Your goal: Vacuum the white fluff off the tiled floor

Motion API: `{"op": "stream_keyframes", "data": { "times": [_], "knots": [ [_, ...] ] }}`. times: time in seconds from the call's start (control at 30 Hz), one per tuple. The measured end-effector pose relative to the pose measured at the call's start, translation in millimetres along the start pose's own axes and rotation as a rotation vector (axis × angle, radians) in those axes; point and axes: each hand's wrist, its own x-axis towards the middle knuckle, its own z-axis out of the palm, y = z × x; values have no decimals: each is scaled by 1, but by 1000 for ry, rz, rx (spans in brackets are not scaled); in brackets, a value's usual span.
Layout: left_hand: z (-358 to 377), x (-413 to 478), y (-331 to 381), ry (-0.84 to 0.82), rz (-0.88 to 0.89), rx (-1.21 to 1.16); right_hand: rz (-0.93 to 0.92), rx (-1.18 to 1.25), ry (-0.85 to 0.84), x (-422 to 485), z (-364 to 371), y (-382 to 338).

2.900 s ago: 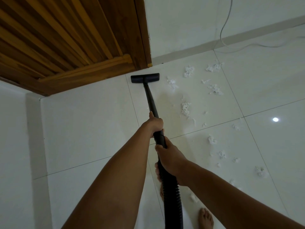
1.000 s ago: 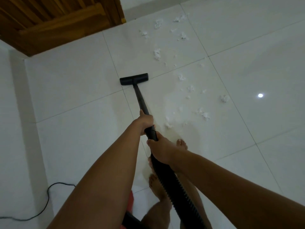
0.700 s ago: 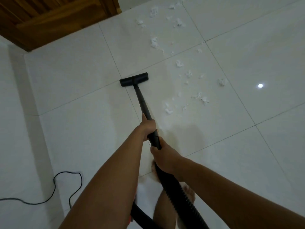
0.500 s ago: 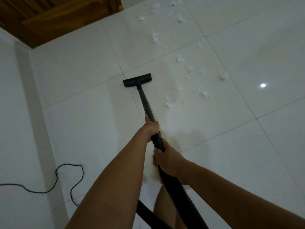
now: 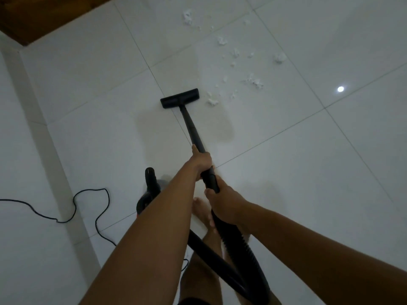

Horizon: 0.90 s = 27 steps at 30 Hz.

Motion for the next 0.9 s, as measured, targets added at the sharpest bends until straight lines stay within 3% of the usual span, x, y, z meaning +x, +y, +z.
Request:
{"op": "stream_keyframes", "data": {
  "times": [0.47,0.6,0.9],
  "knots": [
    [-8,-42,-132,-73,29,155,-64,-100,218,-61,105,104],
    [-18,-51,-164,-109,48,224,1,148,174,-75,142,121],
    [-22,-71,-199,-188,75,303,10,292,209,-104,181,139]
  ]
}}
